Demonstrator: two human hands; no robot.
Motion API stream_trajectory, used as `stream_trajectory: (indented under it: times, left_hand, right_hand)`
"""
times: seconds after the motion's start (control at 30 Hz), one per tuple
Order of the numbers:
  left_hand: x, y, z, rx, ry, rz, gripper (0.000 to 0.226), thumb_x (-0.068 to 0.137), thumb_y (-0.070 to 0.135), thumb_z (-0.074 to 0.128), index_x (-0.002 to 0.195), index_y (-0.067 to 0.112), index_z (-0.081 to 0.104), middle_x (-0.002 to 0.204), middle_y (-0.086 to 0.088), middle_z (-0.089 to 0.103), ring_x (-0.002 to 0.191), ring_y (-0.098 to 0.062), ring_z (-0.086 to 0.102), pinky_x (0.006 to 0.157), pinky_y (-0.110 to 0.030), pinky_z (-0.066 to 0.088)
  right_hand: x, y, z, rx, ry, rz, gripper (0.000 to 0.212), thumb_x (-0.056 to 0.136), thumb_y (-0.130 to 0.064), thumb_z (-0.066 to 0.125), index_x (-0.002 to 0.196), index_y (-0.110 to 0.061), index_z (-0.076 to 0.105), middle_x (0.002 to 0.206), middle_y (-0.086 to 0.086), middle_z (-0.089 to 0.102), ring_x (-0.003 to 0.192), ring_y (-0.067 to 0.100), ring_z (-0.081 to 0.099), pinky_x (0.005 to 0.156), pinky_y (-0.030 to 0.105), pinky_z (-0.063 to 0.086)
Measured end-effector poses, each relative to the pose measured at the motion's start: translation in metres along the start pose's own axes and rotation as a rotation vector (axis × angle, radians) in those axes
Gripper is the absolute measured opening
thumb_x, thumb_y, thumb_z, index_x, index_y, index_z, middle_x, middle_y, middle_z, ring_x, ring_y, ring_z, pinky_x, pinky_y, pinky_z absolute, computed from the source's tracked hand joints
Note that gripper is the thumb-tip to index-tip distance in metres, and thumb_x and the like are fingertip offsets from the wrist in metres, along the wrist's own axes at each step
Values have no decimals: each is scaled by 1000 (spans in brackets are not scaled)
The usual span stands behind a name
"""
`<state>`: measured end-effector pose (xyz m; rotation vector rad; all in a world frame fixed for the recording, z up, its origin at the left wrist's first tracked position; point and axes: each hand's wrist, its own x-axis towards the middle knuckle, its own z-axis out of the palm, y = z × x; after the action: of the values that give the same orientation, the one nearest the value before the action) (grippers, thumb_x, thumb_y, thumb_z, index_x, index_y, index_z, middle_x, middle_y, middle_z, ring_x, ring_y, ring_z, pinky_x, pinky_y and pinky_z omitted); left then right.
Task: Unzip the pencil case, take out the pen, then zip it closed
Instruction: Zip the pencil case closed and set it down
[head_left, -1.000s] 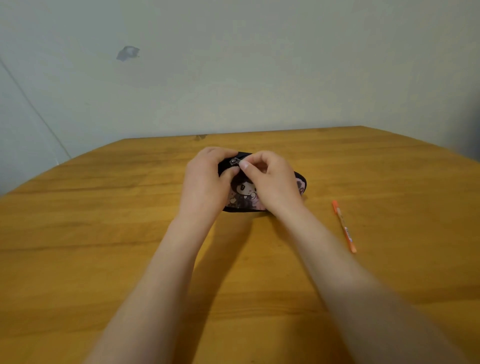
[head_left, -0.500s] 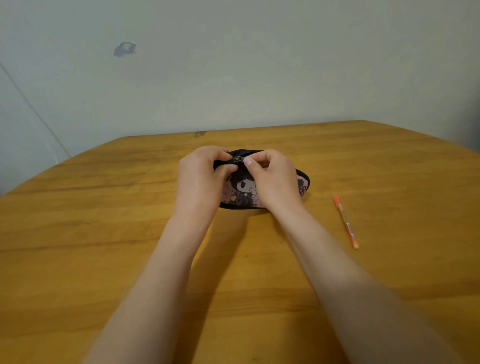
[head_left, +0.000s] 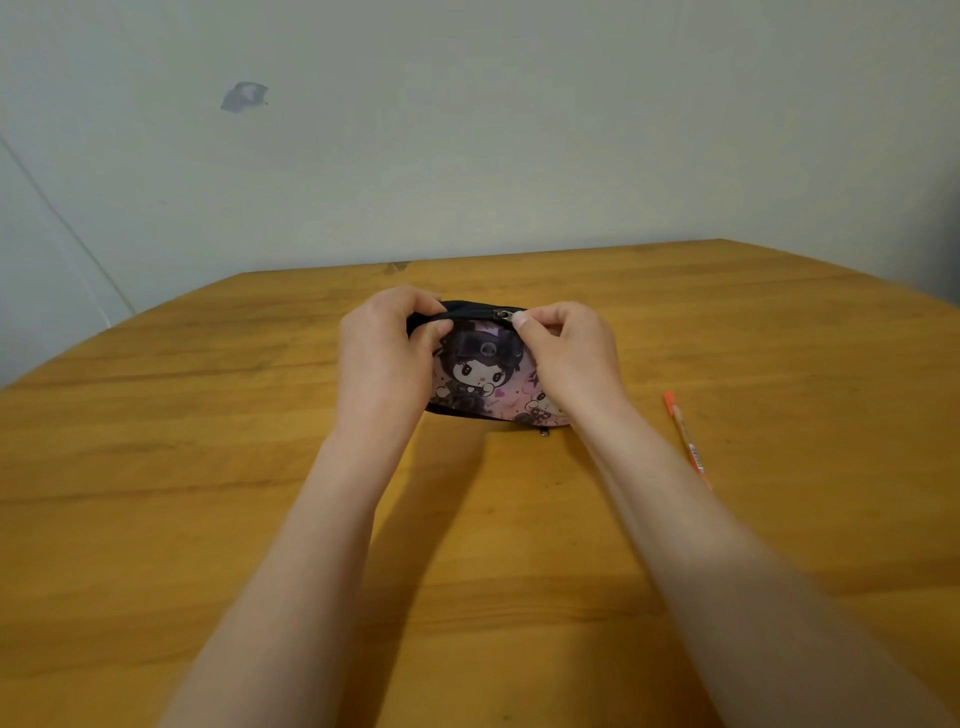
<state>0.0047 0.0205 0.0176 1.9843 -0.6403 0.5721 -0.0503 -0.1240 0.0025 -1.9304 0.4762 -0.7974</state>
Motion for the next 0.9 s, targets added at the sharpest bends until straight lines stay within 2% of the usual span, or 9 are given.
stream_trajectory:
  times: [0.17,0.27,0.4,0.57,0.7,0.8,0.9]
  left_hand:
    - [1,-4,-2,12,31,-10,12,81,3,66,85,15,66,96,2,71,92,-17,65,83,-35,52]
    - [1,-6,-3,32,43,-17,12,82,3,65,86,14,65,95,1,71,90,-18,65,79,-33,51]
    - [2,-10,-3,45,55,-51,13,83,1,63,86,14,64,92,0,69,88,-19,64,75,-32,51]
    - [3,-14,-4,74,62,-62,12,83,0,61,87,11,63,91,-3,70,89,-22,64,77,-37,52]
    - [3,-17,-5,83,64,-70,12,82,-2,59,87,9,62,92,-5,70,90,-25,63,77,-40,51]
    - [3,-18,-5,94,63,-81,13,82,-2,57,86,10,60,92,-6,69,90,-26,63,77,-43,51]
    - [2,-20,-5,101,66,-85,14,82,-2,57,86,11,59,90,-6,68,88,-27,62,75,-45,52]
  right_hand:
    - [1,7,-7,-6,5,41,12,93,-30,60,86,-21,65,77,-18,59,72,-3,55,60,14,39]
    - [0,9,-10,-17,7,64,17,93,-30,61,91,-16,70,87,-8,68,84,9,62,70,24,44]
    - [-2,13,-13,-41,4,68,18,93,-30,60,76,-27,63,84,-7,67,86,15,66,75,32,51]
    - [-4,20,-16,-60,3,84,17,93,-30,60,77,-26,63,72,-11,64,73,13,64,59,25,45]
    - [-5,24,-19,-80,12,96,16,93,-29,60,81,-21,67,77,-6,68,80,17,67,69,32,50]
    - [-6,25,-21,-79,22,98,16,93,-29,61,79,-23,66,75,-7,66,82,18,67,70,32,50]
    - [-7,28,-22,-76,20,112,14,93,-30,61,84,-23,68,84,-4,70,85,18,68,76,36,55]
